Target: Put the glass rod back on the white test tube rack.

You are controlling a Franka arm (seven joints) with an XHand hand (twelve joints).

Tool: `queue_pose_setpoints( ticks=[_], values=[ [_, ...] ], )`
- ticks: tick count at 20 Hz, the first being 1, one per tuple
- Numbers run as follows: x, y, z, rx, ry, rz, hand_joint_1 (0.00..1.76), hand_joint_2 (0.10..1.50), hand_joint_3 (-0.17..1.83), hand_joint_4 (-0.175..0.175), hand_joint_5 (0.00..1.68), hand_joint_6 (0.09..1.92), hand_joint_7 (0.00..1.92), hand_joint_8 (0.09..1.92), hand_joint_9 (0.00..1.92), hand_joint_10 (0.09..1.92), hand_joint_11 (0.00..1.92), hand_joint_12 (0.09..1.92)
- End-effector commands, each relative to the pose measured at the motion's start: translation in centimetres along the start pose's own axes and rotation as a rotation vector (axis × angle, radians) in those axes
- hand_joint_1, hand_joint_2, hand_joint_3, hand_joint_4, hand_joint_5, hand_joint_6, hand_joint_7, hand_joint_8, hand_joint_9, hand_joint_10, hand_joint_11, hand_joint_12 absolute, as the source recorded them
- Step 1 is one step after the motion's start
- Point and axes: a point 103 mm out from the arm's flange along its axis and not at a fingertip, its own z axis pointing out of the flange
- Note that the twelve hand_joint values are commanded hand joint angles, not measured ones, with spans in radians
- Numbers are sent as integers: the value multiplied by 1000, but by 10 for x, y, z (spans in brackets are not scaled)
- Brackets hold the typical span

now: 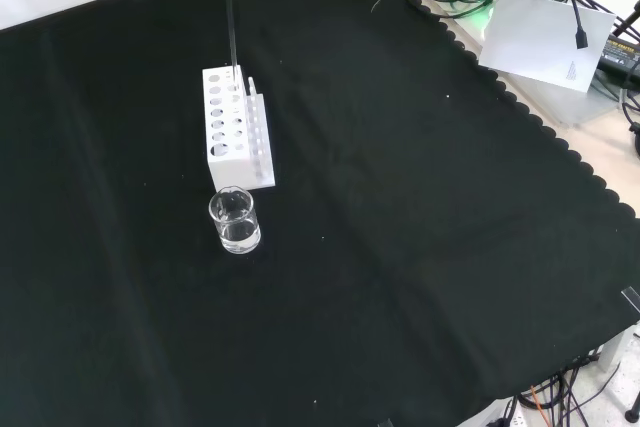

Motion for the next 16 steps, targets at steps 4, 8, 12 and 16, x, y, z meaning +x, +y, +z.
queue_pose_setpoints(
  ticks=[4, 8, 12, 16],
  values=[
    [0, 4, 23, 38, 6, -9, 1265, 1145, 0, -175, 924, 776, 962, 1347, 1637, 862, 1570, 895],
    [-3, 4, 34, 47, 15, 0, 1265, 1145, 0, -175, 924, 776, 963, 1346, 1637, 862, 1570, 895],
    [-1, 10, 46, 70, 11, -6, 1265, 1145, 0, -175, 924, 775, 964, 1344, 1637, 862, 1569, 894],
    [-4, 9, 55, 97, 15, -9, 1265, 1145, 0, -175, 925, 775, 965, 1343, 1637, 862, 1567, 893]
  ],
)
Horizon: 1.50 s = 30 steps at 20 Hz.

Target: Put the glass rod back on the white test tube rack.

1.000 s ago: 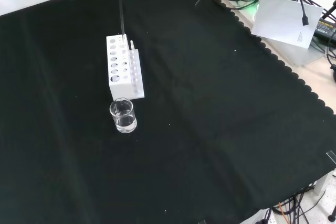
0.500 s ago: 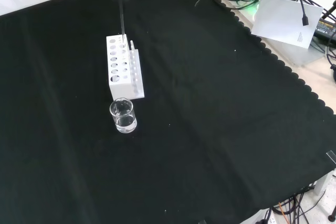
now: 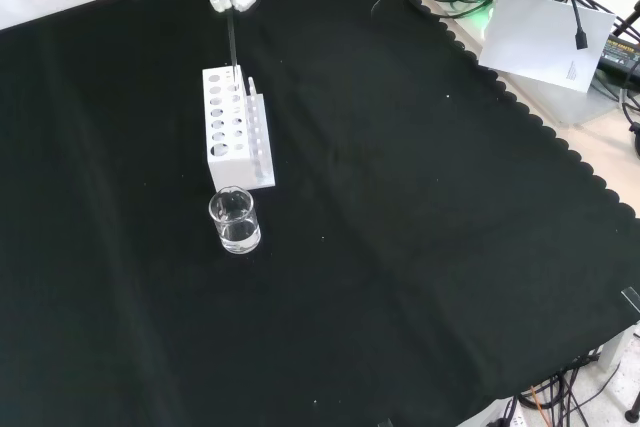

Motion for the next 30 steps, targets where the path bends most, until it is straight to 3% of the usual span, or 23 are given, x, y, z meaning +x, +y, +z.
queue_pose_setpoints(
  ticks=[1, 9, 13, 14, 17, 19, 23, 30],
  values=[
    [-2, 3, 8, 24, 1, -5, 1265, 1144, 0, -175, 925, 775, 965, 1342, 1637, 862, 1567, 893],
    [-7, 7, 22, 69, 7, -8, 1266, 1143, -1, -175, 924, 777, 971, 1333, 1639, 861, 1563, 889],
    [-9, 7, 21, 58, 29, -4, 1267, 1138, -2, -175, 927, 776, 988, 1306, 1648, 854, 1566, 876],
    [-9, 7, 21, 61, 34, 1, 1271, 1128, -5, -175, 940, 760, 1018, 1257, 1667, 840, 1580, 862],
    [-9, 4, 13, 31, 48, 21, 1252, 1031, -92, -175, 1082, 674, 1274, 816, 1818, 736, 1756, 731],
    [-9, 2, 7, 10, 50, 29, 1265, 977, -153, -175, 985, 744, 1287, 668, 1892, 696, 1873, 687],
    [-9, -2, -2, -9, 32, 41, 1284, 937, -175, -175, 726, 840, 1168, 617, 1920, 739, 1919, 902],
    [-7, -10, -15, -46, 23, 14, 1293, 912, -175, -175, 622, 832, 1105, 618, 1920, 734, 1920, 1058]
  ],
)
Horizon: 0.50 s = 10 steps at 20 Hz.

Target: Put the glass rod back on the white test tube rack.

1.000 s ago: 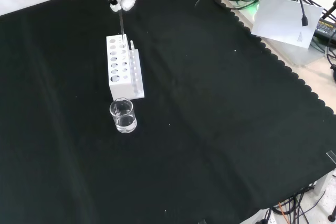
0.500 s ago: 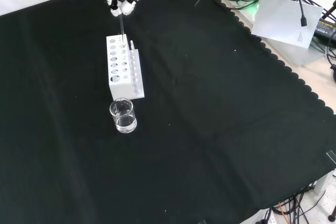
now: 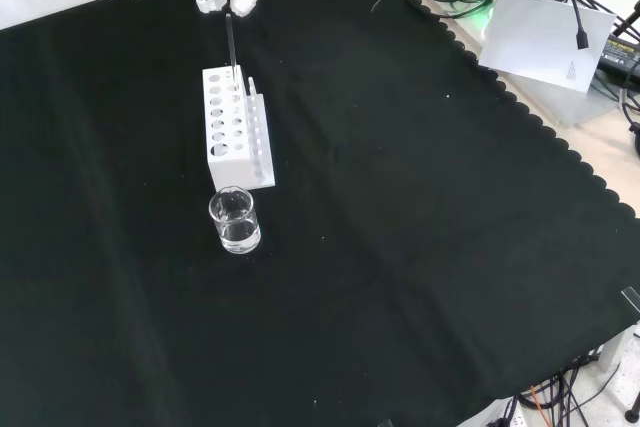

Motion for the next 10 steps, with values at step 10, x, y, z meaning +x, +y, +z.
queue_pose_setpoints(
  ticks=[10],
  values=[
    [21, -13, -43, -88, -34, -4, 1298, 908, -175, -175, 629, 826, 1095, 617, 1920, 732, 1920, 1082]
  ],
)
